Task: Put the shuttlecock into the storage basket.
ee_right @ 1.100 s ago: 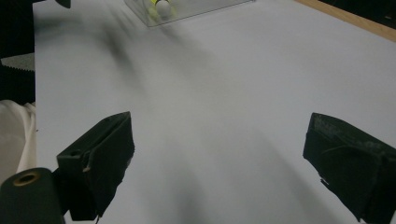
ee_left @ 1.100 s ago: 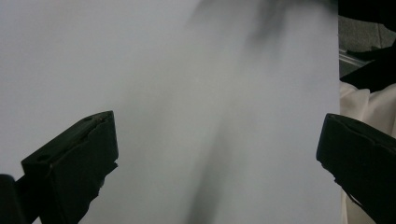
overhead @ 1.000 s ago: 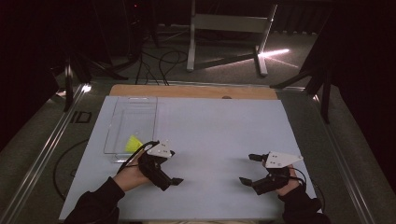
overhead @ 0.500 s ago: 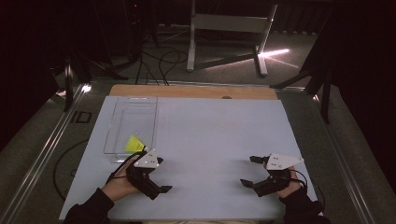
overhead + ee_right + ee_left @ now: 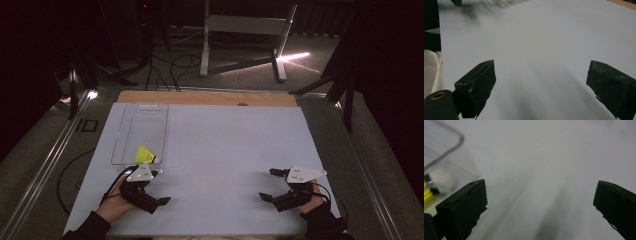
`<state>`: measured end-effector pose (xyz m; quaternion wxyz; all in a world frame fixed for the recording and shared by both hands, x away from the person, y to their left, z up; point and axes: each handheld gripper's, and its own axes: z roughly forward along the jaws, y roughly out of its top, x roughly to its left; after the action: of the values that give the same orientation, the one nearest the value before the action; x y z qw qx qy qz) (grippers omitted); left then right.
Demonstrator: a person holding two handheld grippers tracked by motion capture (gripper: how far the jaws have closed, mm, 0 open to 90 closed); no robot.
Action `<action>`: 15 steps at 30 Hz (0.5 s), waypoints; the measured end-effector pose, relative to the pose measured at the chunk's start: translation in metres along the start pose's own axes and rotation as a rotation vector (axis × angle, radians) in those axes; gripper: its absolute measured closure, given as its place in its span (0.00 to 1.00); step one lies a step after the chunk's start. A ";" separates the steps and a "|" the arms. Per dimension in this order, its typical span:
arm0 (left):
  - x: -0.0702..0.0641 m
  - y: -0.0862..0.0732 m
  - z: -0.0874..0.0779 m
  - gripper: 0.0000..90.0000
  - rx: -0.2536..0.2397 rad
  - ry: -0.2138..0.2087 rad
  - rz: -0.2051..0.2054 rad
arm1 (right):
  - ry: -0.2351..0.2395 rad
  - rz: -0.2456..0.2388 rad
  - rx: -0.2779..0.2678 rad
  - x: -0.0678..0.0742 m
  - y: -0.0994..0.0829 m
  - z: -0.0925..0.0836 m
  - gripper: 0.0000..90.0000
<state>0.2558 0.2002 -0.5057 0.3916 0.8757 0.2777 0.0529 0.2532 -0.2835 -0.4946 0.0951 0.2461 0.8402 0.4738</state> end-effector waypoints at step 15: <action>0.010 -0.025 -0.017 0.00 -0.099 0.085 -0.098 | -0.030 0.047 -0.022 -0.003 -0.006 -0.006 0.10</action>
<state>0.2478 0.2303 -0.5133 0.4241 0.8377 0.3336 0.0845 0.2513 -0.2916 -0.4963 0.0995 0.2718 0.8275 0.4812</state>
